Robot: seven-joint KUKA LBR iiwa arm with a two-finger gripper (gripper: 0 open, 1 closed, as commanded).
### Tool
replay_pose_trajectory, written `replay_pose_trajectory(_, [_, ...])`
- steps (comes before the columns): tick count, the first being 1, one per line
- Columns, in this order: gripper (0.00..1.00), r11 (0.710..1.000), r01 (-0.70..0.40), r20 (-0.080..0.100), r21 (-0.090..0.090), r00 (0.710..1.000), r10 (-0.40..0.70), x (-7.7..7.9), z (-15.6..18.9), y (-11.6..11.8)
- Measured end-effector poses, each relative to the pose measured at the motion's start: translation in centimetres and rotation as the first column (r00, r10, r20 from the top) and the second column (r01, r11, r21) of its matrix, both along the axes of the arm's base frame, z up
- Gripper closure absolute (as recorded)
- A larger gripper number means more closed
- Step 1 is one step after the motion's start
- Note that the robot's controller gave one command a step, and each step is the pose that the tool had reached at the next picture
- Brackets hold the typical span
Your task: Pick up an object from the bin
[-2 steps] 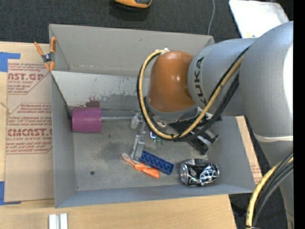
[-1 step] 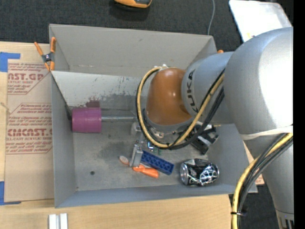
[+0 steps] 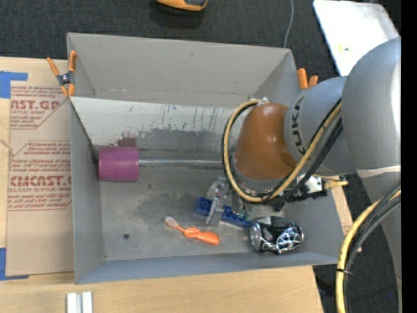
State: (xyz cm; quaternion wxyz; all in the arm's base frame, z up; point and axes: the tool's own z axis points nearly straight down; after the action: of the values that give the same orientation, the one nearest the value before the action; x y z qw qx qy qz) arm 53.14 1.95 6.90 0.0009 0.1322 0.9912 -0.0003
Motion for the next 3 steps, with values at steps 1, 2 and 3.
replay_pose_trajectory(1, [1.00,1.000,0.000,0.000,0.000,1.000,0.000,0.0,0.0,0.0])
replay_pose_trajectory(2, [1.00,1.000,-0.001,-0.009,0.001,1.000,0.001,-0.2,2.0,0.1])
replay_pose_trajectory(3, [1.00,1.000,-0.002,-0.007,0.001,1.000,0.002,-0.1,5.9,0.1])
